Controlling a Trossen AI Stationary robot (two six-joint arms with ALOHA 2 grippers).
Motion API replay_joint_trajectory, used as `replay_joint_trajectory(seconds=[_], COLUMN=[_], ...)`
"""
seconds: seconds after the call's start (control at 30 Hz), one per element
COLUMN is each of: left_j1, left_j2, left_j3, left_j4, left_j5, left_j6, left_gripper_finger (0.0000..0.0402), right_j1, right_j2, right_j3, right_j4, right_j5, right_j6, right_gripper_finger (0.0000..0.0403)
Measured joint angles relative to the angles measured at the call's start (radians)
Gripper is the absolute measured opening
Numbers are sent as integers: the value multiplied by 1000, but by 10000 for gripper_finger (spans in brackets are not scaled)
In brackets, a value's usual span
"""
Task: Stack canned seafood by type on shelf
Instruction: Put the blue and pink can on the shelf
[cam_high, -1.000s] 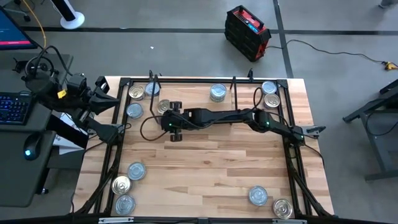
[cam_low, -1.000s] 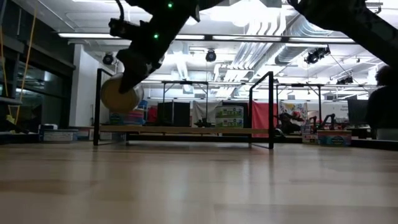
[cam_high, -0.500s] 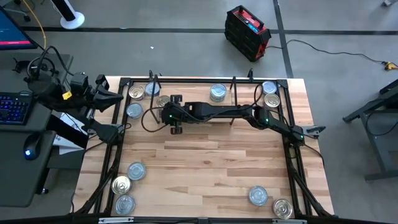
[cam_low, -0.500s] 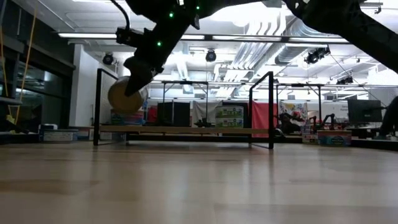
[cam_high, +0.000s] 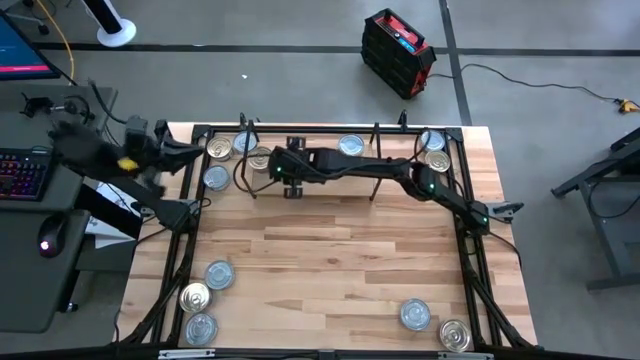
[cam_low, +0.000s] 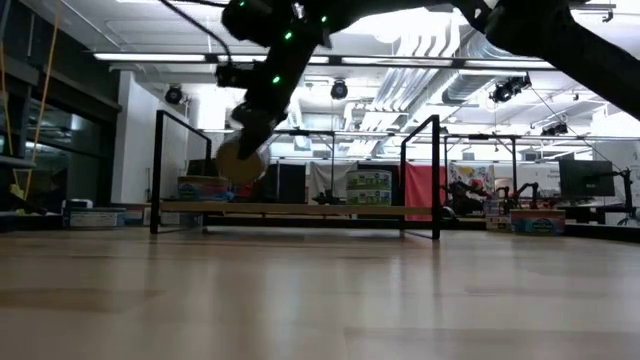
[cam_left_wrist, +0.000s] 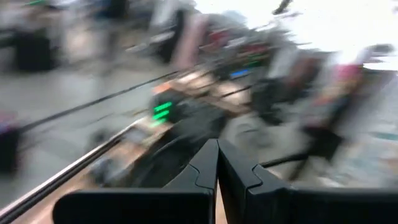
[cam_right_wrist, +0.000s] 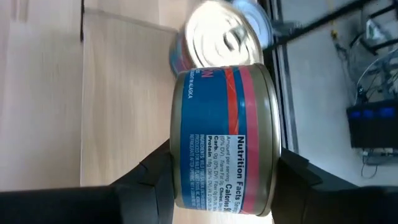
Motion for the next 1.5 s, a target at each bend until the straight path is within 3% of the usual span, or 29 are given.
replay_joint_trajectory(seconds=[0.07,0.17,0.3,0.43,0.53,0.63,0.8,1.03,1.2,1.5], left_j1=[1,7,49,142,255,340,460,716,893,1159], left_j2=[21,84,176,187,185,141,30,36,36,48], left_j3=[-1,-3,-16,-189,-341,-442,-518,-621,-764,-1081], left_j4=[-188,-486,-854,-762,-787,-720,-519,-345,33,678], left_j5=[-107,-196,-195,-164,-117,-83,-86,-90,-105,59], left_j6=[-152,-495,-1009,-1116,-1261,-1380,-1289,-1250,-1263,-1479], left_gripper_finger=[0,0,0,0,0,0,0,0,0,0], right_j1=[-18,-69,-144,-193,-209,-213,-212,-212,-212,-210], right_j2=[-24,-58,-114,-168,-193,-213,-222,-222,-222,-222], right_j3=[0,0,0,1,0,0,0,0,0,0], right_j4=[-44,-112,-134,-132,-151,-168,-187,-202,-239,-300], right_j5=[-21,-48,-87,-142,-149,-154,-197,-221,-226,-246], right_j6=[18,46,89,132,147,147,147,147,146,146], right_gripper_finger=[165,165,165,165,165,165,165,165,165,165])
